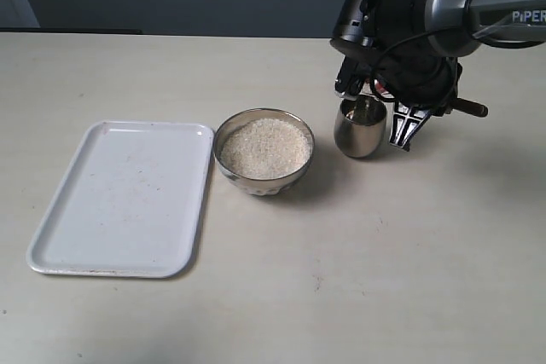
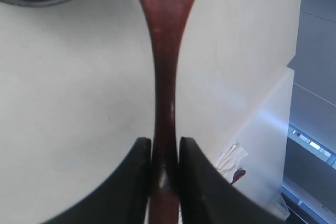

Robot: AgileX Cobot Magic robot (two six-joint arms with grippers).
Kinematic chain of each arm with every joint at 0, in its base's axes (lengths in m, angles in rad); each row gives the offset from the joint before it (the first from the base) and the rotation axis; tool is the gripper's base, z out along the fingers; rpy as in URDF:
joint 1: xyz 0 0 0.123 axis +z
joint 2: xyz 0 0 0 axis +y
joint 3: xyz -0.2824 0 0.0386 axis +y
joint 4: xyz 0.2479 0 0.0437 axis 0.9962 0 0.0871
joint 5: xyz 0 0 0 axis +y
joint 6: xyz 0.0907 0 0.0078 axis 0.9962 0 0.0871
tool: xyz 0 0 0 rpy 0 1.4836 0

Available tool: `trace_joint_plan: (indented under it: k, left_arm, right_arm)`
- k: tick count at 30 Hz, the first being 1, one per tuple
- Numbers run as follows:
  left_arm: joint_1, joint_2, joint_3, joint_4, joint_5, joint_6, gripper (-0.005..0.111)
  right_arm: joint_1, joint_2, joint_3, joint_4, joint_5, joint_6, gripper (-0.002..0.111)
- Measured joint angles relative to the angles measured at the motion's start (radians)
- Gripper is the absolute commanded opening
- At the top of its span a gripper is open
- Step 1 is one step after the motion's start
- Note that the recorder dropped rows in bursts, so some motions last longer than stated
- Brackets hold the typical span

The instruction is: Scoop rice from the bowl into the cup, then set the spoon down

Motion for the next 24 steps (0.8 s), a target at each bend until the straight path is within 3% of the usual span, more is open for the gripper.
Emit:
trace_joint_plan:
  k: [12, 24]
  left_arm:
    - [0.000, 0.000, 0.000, 0.000, 0.000, 0.000, 0.001]
    - [0.000, 0.000, 0.000, 0.000, 0.000, 0.000, 0.001]
  right_arm:
    - [0.000, 0.000, 0.004, -0.002, 0.000, 0.027, -0.001]
    - [0.000, 0.000, 0.147, -0.066, 0.000, 0.084, -0.001]
